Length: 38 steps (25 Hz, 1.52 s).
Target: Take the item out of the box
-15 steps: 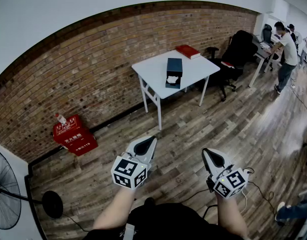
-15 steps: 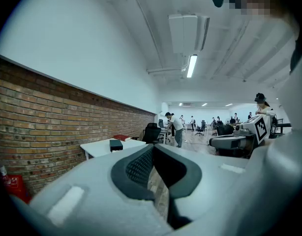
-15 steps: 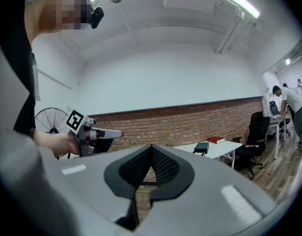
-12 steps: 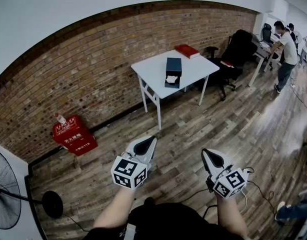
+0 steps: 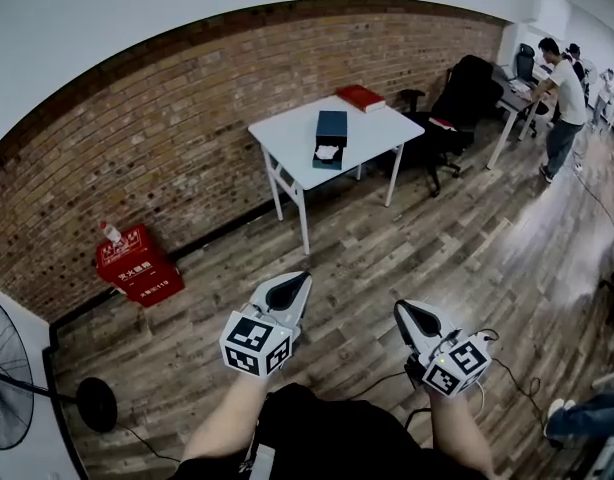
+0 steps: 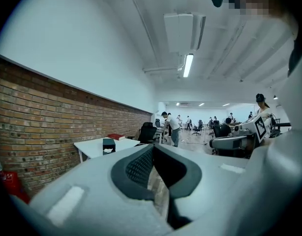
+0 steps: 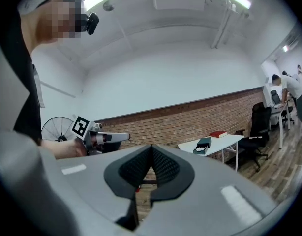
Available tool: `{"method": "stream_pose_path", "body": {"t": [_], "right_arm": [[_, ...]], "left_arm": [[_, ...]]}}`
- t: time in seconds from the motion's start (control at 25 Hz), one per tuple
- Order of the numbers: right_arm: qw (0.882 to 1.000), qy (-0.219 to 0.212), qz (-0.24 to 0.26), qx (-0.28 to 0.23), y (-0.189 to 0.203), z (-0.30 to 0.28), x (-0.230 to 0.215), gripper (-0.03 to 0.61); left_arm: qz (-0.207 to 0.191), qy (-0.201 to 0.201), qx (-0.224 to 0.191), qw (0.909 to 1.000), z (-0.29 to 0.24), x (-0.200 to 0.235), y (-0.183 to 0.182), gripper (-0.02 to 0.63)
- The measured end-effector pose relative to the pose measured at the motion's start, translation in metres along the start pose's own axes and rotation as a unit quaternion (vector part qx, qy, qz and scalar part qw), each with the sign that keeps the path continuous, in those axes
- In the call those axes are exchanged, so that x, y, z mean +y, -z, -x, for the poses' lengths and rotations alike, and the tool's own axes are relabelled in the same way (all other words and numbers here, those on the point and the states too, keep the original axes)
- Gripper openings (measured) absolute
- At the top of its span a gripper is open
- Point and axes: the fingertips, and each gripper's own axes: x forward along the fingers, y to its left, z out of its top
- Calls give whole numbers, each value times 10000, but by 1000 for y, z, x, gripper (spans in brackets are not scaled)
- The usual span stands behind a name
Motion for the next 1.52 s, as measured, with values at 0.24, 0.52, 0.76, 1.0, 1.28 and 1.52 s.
{"method": "stream_pose_path", "body": {"t": [0.24,0.52,0.76,1.0,1.28,1.52], "right_arm": [[9998,20,-220,11,9,25,-14,0],[9991,-58,-411,98,13,17,-35,0],[9982,136,-518,256,21,6,-69,0],[9978,276,-555,243,21,-23,-104,0],[9966,274,-717,312,22,-88,-134,0],[9939,302,-927,524,24,-157,-163,0]], "left_arm": [[-15,-120,-4,9999,-1,-12,1,3],[-23,-98,65,9999,-26,-12,1,3],[137,-23,92,9999,-64,10,6,3],[50,263,50,9996,-108,22,-2,3],[44,344,208,9992,-152,73,-7,3],[164,392,291,9987,-190,130,-13,3]]}}
